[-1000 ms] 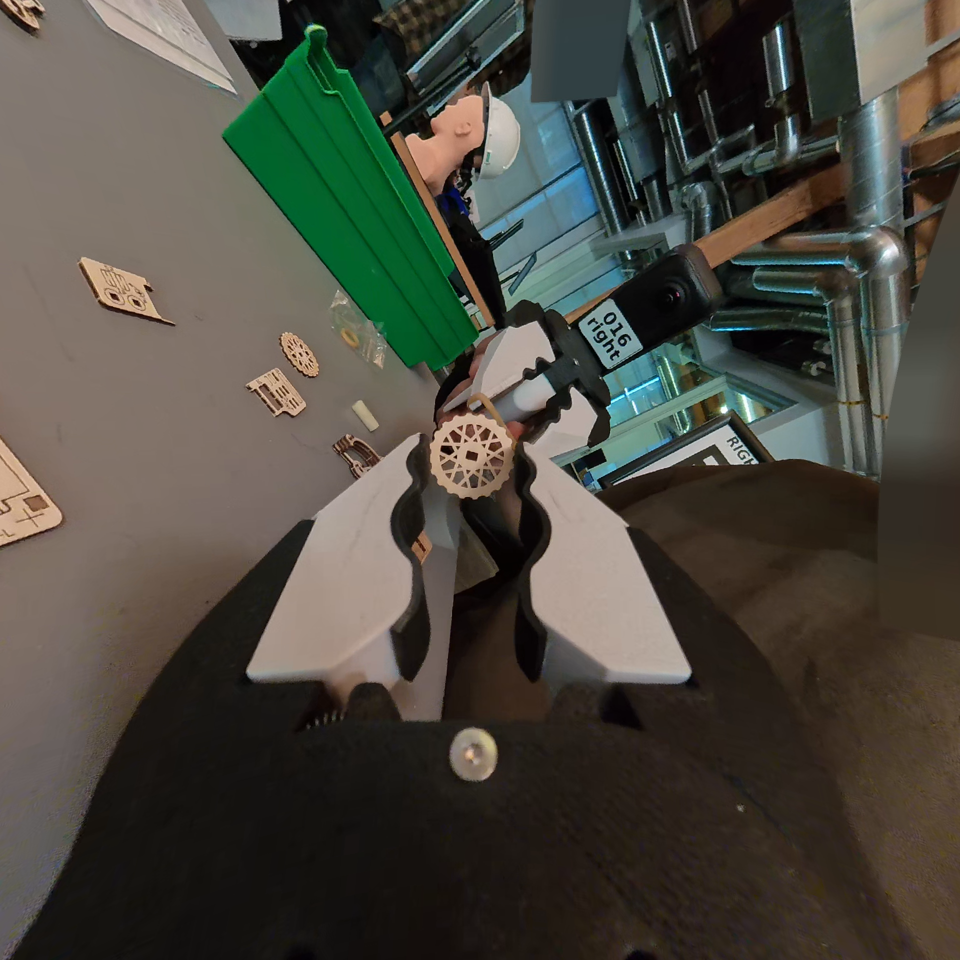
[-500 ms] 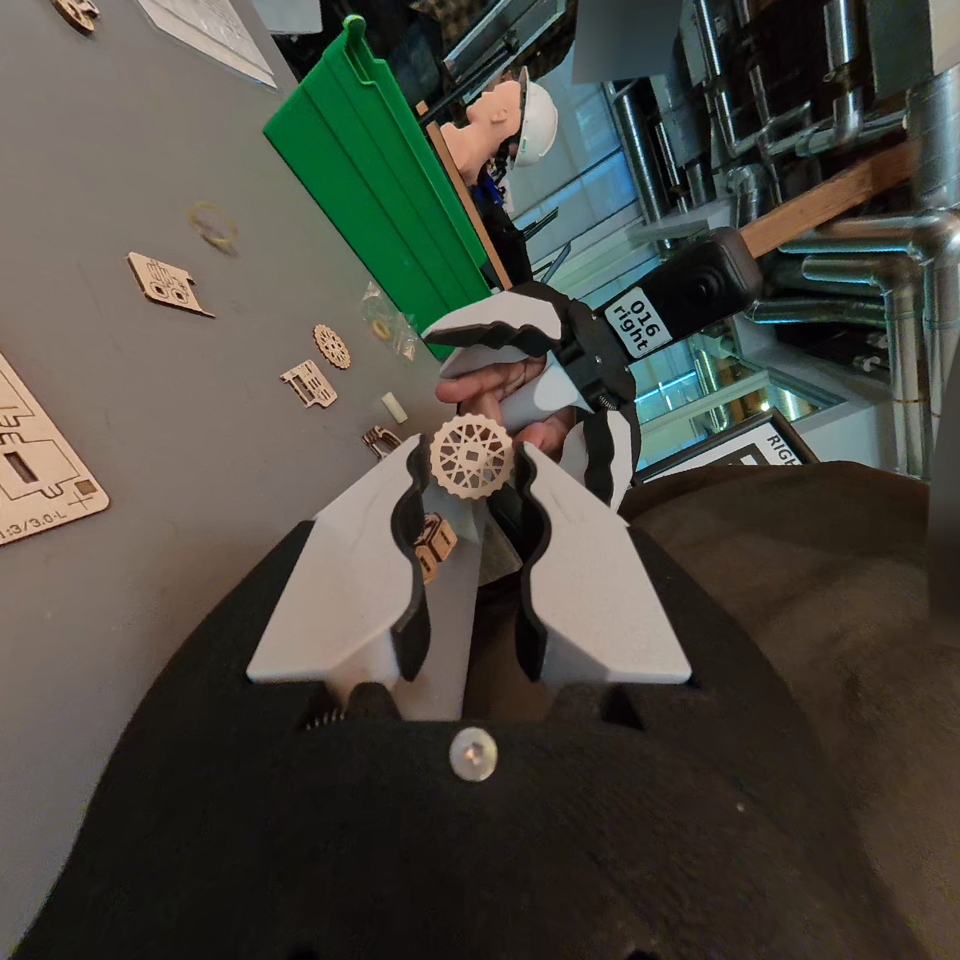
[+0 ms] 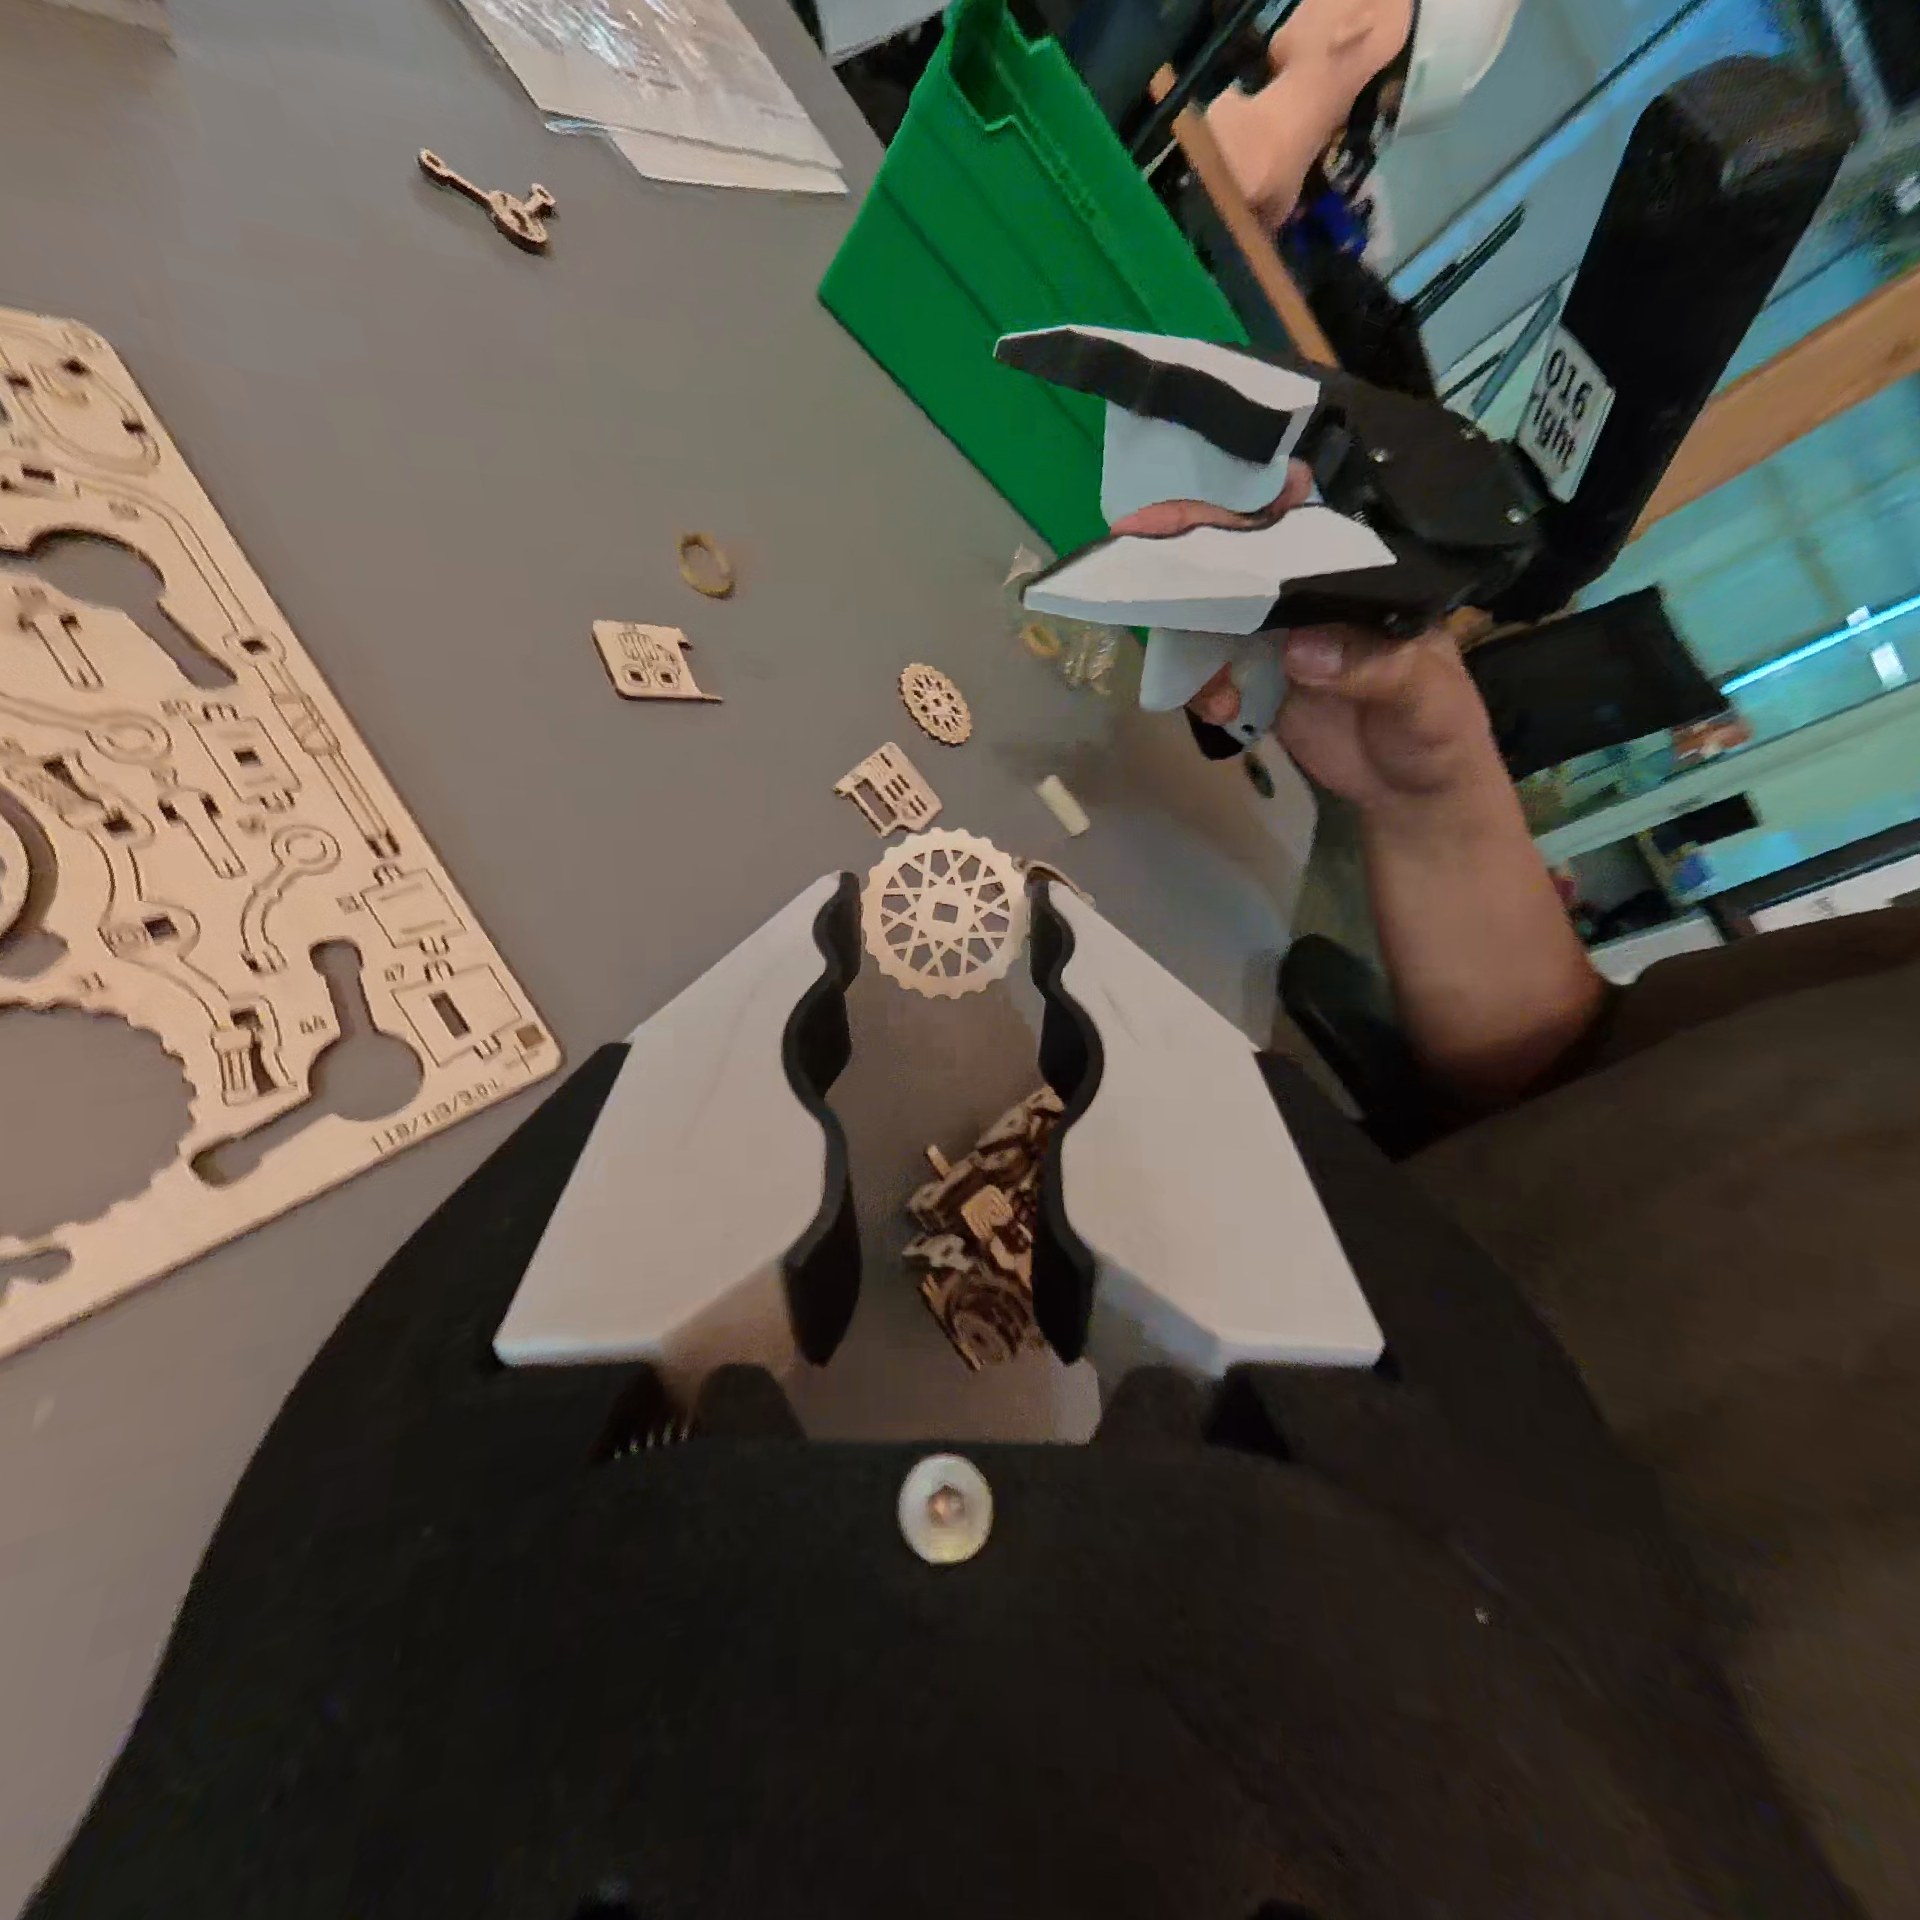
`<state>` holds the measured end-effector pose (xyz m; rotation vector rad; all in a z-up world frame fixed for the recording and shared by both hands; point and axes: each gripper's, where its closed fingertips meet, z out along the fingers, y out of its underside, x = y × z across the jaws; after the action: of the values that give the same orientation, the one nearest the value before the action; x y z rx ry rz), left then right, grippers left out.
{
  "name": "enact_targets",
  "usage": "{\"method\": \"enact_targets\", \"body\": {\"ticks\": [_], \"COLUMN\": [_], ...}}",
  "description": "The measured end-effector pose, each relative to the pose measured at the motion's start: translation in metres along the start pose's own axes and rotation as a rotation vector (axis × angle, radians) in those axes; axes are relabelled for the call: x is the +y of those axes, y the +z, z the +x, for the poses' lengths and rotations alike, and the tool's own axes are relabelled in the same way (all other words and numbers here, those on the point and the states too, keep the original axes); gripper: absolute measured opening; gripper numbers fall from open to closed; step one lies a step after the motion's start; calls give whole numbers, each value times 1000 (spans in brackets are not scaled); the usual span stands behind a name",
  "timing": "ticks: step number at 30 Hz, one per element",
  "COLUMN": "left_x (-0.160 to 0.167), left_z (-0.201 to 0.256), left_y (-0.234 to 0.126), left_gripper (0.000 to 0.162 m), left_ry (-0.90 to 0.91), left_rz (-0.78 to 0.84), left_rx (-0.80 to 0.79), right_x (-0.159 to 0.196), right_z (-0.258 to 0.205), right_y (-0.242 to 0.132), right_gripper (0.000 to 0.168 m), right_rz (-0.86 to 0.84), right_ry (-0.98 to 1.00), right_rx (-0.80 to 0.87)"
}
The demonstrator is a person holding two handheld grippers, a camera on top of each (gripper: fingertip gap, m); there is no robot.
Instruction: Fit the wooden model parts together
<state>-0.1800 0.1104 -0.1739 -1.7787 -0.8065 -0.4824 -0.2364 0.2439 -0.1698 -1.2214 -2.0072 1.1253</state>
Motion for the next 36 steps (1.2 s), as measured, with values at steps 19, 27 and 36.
{"method": "enact_targets", "body": {"ticks": [19,27,36], "left_x": [17,-5,-14], "left_z": [-35,-36,-43], "left_y": [74,67,56], "left_gripper": [44,40,33], "left_ry": [411,376,263], "left_rz": [-370,-271,-165], "left_rx": [-258,-272,-239], "right_x": [33,30,42], "right_z": [-8,-14,-13], "right_y": [16,51,76], "right_gripper": [41,42,12], "right_rz": [-10,-141,-298], "right_ry": [-29,-56,-30], "right_rx": [-144,-204,-207]}}
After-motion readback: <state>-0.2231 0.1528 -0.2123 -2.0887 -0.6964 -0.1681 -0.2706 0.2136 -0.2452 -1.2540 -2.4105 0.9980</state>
